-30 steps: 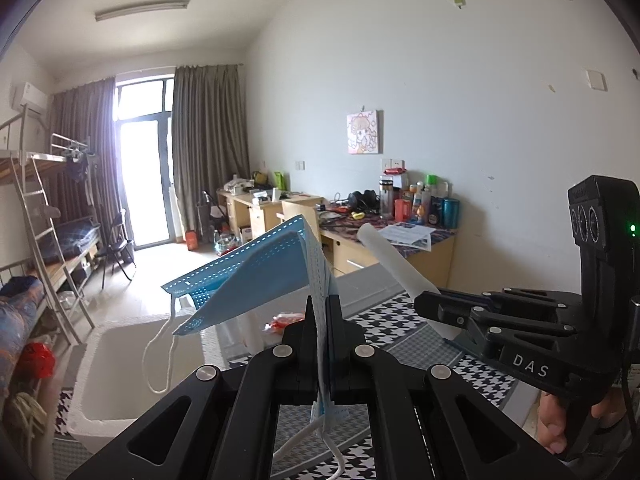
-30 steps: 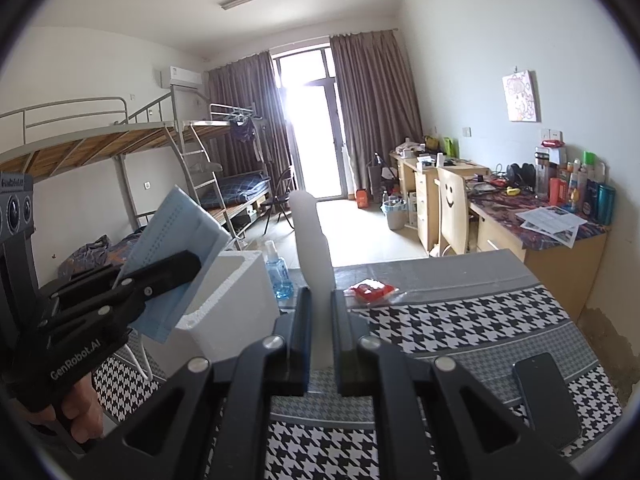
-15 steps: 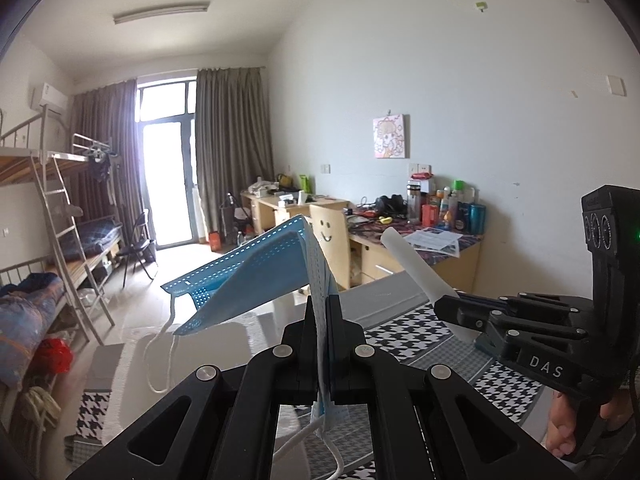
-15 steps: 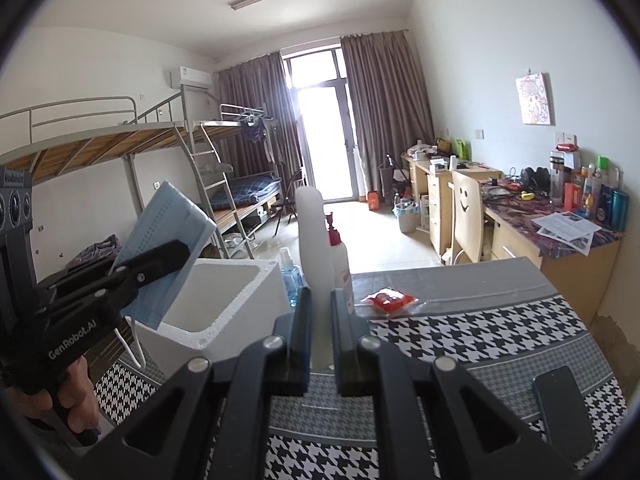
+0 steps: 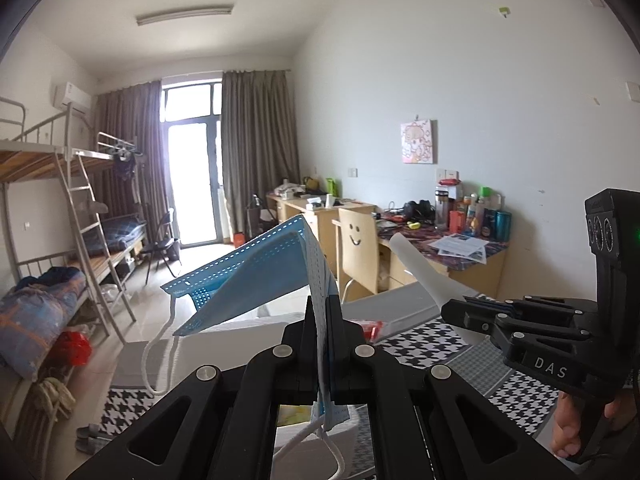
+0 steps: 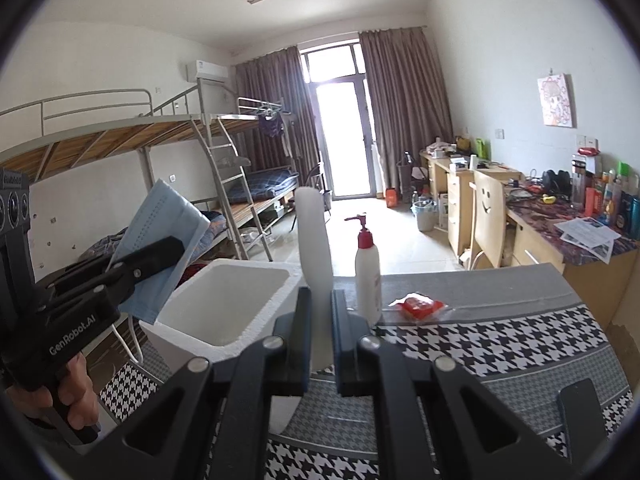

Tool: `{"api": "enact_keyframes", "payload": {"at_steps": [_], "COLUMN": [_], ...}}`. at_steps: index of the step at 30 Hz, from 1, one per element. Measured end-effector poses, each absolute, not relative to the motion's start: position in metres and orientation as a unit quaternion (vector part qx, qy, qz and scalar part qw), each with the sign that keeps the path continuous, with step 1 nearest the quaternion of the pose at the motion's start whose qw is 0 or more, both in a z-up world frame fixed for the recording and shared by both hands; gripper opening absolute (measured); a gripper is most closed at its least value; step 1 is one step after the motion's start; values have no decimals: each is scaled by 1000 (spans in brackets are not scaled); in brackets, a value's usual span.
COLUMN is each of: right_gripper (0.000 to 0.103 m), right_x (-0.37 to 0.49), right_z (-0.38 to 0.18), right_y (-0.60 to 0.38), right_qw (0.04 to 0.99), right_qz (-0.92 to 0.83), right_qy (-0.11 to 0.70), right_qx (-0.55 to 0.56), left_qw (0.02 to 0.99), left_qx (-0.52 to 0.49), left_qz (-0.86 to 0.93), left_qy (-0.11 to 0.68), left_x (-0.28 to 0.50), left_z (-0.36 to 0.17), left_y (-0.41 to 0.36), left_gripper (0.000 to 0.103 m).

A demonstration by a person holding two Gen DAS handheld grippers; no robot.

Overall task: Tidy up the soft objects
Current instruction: 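Carry the mask and tube with both tools over the white foam box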

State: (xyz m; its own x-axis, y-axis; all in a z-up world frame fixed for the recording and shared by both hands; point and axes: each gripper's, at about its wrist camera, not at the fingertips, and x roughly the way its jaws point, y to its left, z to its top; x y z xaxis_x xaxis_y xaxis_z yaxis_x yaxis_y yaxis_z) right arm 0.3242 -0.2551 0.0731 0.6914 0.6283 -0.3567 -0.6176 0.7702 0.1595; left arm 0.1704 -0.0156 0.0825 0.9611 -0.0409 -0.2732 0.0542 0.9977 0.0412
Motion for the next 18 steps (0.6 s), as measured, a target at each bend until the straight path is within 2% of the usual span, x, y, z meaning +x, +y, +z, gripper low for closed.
{"api": "enact_keyframes", "payload": {"at_steps": [18], "right_gripper": [11], "right_x": [332], "right_z": [75], "right_y": [-211], "right_qw": [899], "right_qz": [378], "right_qy": [219], "right_qx": [2], "left_qw": [990], "left_qx": [6], "left_qz": [33], "left_qy": [136], "left_x": [170], "left_z": [81], "left_y": [19], "left_gripper": [3]}}
